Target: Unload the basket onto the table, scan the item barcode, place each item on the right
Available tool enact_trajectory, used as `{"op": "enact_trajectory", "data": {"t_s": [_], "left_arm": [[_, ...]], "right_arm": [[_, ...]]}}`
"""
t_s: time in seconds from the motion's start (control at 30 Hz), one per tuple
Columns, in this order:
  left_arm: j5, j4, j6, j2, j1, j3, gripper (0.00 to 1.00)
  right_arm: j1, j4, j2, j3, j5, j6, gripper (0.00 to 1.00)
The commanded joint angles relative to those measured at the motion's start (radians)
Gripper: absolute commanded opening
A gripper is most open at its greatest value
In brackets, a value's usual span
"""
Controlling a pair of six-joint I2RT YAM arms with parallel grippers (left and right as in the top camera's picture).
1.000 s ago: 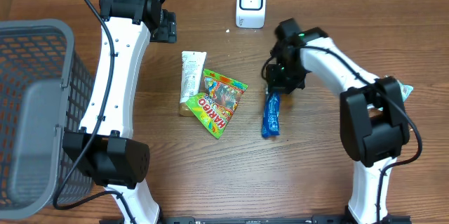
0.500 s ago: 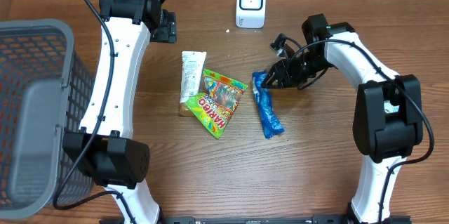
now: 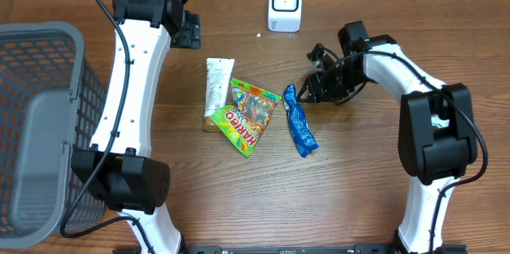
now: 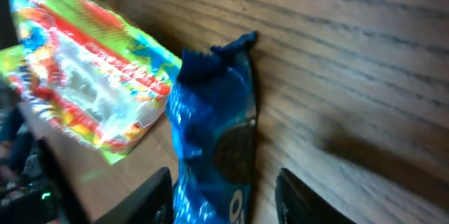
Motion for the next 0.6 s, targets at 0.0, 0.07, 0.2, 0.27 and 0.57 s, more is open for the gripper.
{"op": "enact_trajectory", "data": {"t_s": [0.0,0.07,0.2,0.27,0.57], "left_arm": [[-0.013,0.005,0.015,0.014,-0.006,-0.001,1.00],[-0.013,0.005,0.015,0.014,-0.006,-0.001,1.00],[-0.013,0.005,0.015,0.014,-0.006,-0.001,1.00],[-0.013,0.005,0.015,0.014,-0.006,-0.001,1.00],[-0.013,0.005,0.015,0.014,-0.006,-0.001,1.00]], "right_arm": [[0.061,0.037,0.003,-0.003,0.119,0.106,0.52],[0.072,0.043,0.003,-0.003,0.140,0.111,0.52],[0.075,0.045,0.003,-0.003,0.142,0.113,0.52],[0.076,0.045,0.003,-0.003,0.142,0.113,0.52],[0.076,0.056,0.018,-0.006,0.175,0.113,0.25]]}}
